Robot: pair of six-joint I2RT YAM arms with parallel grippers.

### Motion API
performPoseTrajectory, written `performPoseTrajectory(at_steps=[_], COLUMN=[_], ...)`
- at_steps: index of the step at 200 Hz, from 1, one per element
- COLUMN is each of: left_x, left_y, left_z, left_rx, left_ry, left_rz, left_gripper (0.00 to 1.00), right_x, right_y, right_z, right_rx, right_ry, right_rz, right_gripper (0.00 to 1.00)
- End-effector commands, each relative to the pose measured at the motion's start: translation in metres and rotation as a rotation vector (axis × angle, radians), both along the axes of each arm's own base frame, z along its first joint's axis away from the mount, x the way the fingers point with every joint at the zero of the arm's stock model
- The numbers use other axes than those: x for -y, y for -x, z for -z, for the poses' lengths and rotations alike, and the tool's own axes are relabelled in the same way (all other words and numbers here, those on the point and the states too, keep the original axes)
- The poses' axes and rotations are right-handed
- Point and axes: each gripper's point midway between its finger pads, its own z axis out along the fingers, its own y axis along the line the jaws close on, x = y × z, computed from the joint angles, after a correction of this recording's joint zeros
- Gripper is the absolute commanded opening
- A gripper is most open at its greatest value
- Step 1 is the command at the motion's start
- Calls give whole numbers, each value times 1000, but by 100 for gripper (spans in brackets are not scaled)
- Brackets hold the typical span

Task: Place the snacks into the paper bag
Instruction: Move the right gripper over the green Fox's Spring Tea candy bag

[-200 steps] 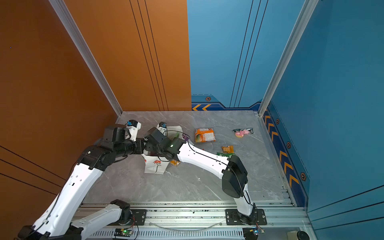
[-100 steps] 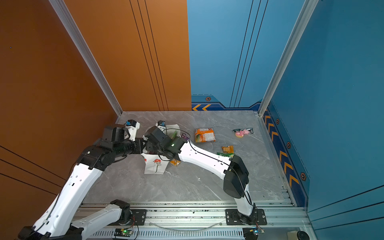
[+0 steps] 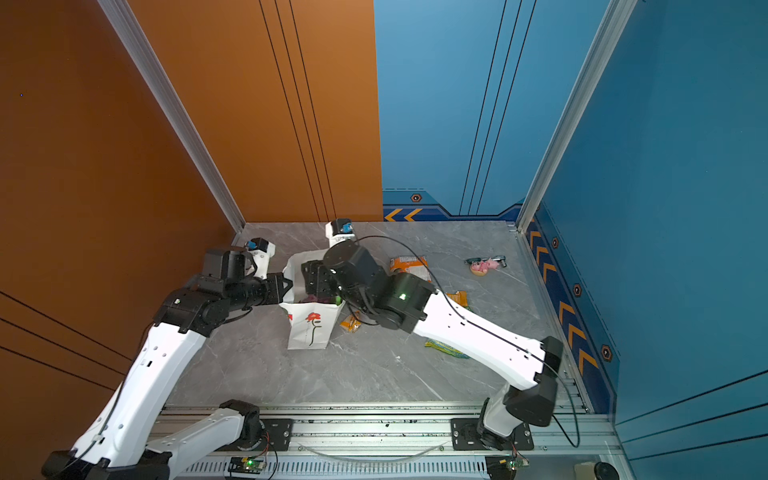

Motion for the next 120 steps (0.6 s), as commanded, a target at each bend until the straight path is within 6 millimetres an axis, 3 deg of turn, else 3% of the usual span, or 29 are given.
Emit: performPoseTrajectory(at_steps=[1,27,63,101,120], left_x=[4,-4,-13,-22,-19], left_y=[-5,-5,1,6,8], left_z=[-15,-14,-5,-2,-1], left_rx=[60,66,68,96,96], left_ry=[43,34,-3,-46,-17], left_rz=[19,-2,-32,-38,-34], left_gripper=[0,0,0,0,0], right_x=[32,73,113,181,211], right_y=[-8,-14,-34,-39,-41], right_z=[6,12,48,98,133], right_rx=[75,96,-65,-147,-250], right_ry=[79,99,15,118,103], right_rz=[77,161,214,380,422], right_gripper=[75,78,81,86,89])
